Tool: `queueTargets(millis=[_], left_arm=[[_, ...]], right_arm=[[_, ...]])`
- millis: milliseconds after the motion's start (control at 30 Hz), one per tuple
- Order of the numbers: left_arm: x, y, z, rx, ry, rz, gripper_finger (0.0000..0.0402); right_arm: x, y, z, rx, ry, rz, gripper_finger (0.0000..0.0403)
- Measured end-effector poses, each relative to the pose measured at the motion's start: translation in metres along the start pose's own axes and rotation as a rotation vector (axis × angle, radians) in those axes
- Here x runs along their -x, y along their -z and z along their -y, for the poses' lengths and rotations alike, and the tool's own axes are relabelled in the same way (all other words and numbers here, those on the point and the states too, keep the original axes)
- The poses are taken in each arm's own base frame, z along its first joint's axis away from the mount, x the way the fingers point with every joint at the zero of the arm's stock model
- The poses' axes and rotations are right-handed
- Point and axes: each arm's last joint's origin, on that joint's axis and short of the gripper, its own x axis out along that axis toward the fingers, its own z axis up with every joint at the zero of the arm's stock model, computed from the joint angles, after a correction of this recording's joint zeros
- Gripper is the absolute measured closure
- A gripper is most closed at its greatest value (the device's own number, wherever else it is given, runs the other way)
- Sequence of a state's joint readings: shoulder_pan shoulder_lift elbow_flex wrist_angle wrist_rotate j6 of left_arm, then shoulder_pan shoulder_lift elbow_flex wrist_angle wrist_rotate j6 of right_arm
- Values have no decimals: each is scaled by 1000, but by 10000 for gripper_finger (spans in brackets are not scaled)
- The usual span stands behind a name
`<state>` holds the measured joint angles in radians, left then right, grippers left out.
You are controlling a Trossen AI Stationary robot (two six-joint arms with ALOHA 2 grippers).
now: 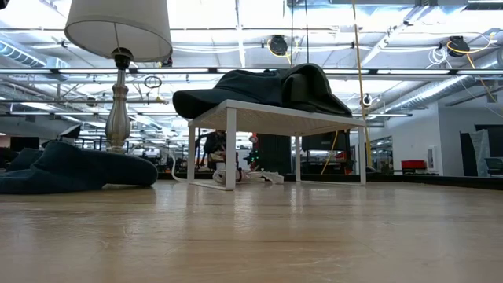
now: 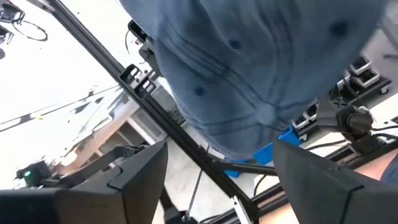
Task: Pick & Place hat
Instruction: Stack the blue cap on top of the other blue cap on the shelf
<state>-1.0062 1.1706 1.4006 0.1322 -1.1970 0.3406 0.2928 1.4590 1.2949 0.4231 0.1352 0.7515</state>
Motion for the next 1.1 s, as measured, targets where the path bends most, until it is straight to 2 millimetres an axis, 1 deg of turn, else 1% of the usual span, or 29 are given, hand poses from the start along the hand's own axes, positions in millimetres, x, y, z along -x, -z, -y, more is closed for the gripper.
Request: queueTargets(millis=[133, 400, 500, 600, 733, 900, 1000, 1100], left_arm=[[-11, -8, -7, -19, 27, 87, 392], [-34, -19, -23, -43, 76, 283, 392], [-44, -20, -29, -56, 95, 343, 392], [-59, -18, -33, -67, 96, 400, 392], [-80, -11, -33, -94, 94, 435, 392], [-104, 2, -33, -91, 67, 429, 392], [-112, 7, -31, -95, 67, 442, 392], [-116, 9, -30, -86, 71, 436, 392]], right_arm=[[9, -15, -3, 13, -3, 21, 109], [32, -52, -7, 62, 3, 103, 114], [39, -64, -7, 75, -36, 105, 114], [45, -75, -6, 60, -74, 99, 115], [46, -81, -2, 56, -114, 81, 115], [47, -84, -4, 43, -170, 70, 115], [50, -86, -6, 48, -193, 54, 115], [57, -90, -12, 46, -225, 50, 115]])
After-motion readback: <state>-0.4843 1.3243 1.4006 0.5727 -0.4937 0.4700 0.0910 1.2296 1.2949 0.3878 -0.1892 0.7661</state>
